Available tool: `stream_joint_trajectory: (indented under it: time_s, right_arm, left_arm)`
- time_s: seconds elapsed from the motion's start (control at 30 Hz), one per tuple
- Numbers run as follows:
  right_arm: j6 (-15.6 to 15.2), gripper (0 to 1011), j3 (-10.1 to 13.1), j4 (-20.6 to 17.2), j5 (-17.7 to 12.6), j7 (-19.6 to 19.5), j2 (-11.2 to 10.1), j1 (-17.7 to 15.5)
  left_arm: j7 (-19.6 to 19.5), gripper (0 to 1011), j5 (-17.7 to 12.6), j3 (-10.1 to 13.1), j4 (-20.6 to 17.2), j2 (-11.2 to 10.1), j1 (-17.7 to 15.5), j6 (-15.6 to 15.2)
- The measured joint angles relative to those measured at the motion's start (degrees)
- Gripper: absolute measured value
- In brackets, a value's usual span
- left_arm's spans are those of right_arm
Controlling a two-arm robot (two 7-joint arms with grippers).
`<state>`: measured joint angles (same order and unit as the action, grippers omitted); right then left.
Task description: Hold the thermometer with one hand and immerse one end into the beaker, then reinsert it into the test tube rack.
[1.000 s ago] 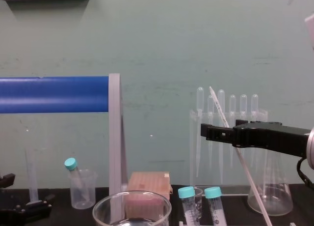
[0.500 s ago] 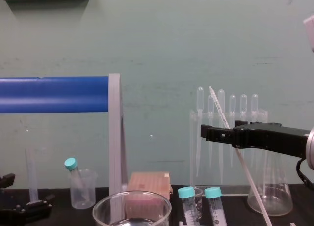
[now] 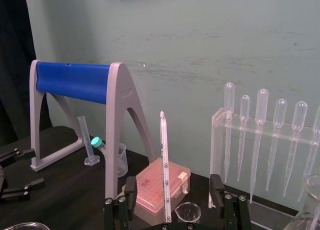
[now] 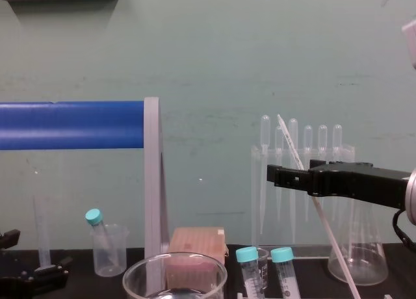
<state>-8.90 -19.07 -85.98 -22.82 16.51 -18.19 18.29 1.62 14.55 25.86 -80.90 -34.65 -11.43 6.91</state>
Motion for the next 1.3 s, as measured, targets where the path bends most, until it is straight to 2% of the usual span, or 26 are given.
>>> stream_joint_trajectory:
  time_s: [0.17, 0.27, 0.3, 0.33, 0.4, 0.43, 0.5, 0.53, 0.63, 0.67, 0.97, 1.03, 1.3]
  right_arm:
    - [0.0, 844, 0.0, 0.0, 0.0, 0.0, 0.0, 0.0]
    - [0.0, 737, 0.0, 0.0, 0.0, 0.0, 0.0, 0.0]
    - [0.0, 737, 0.0, 0.0, 0.0, 0.0, 0.0, 0.0]
    - [0.1, 681, 0.0, -0.1, 0.0, 0.0, 0.0, 0.0]
    - [0.1, 640, 0.0, -0.1, 0.0, 0.0, 0.0, 0.0]
    - [0.1, 580, 0.0, -0.1, 0.0, 0.0, 0.0, 0.0]
    - [0.1, 539, 0.0, -0.1, -0.1, 0.0, 0.0, 0.0]
    - [0.1, 478, 0.0, -0.1, -0.1, 0.0, 0.0, 0.0]
    - [0.1, 418, 0.0, -0.1, -0.1, 0.0, 0.0, 0.0]
    - [0.1, 361, 0.0, -0.1, -0.1, 0.0, 0.0, 0.0]
    - [0.1, 84, 0.0, -0.1, -0.1, -0.1, 0.0, 0.0]
    - [0.1, 57, 0.0, -0.1, -0.1, -0.1, 0.0, 0.0]
    - [0.1, 57, 0.1, 0.0, -0.1, -0.1, 0.0, 0.0]
  left_arm:
    - [0.0, 1008, 0.0, 0.0, 0.0, 0.0, 0.0, 0.0]
    - [0.0, 1008, 0.0, 0.0, 0.0, 0.0, 0.0, 0.0]
    - [0.0, 1008, 0.0, 0.0, 0.0, 0.0, 0.0, 0.0]
    - [0.0, 1008, 0.0, 0.0, 0.0, 0.0, 0.0, 0.0]
    - [0.0, 1008, 0.0, 0.0, 0.0, 0.0, 0.0, 0.0]
    - [0.0, 1008, 0.0, 0.0, 0.0, 0.0, 0.0, 0.0]
    - [0.0, 1008, 0.0, 0.0, 0.0, 0.0, 0.0, 0.0]
    - [0.0, 1008, 0.0, 0.0, 0.0, 0.0, 0.0, 0.0]
    - [0.0, 1008, 0.0, 0.0, 0.0, 0.0, 0.0, 0.0]
    - [0.0, 1008, 0.0, 0.0, 0.0, 0.0, 0.0, 0.0]
    - [0.0, 1008, 0.0, 0.0, 0.0, 0.0, 0.0, 0.0]
    - [0.0, 1008, 0.0, 0.0, 0.0, 0.0, 0.0, 0.0]
    - [0.0, 1008, 0.0, 0.0, 0.0, 0.0, 0.0, 0.0]
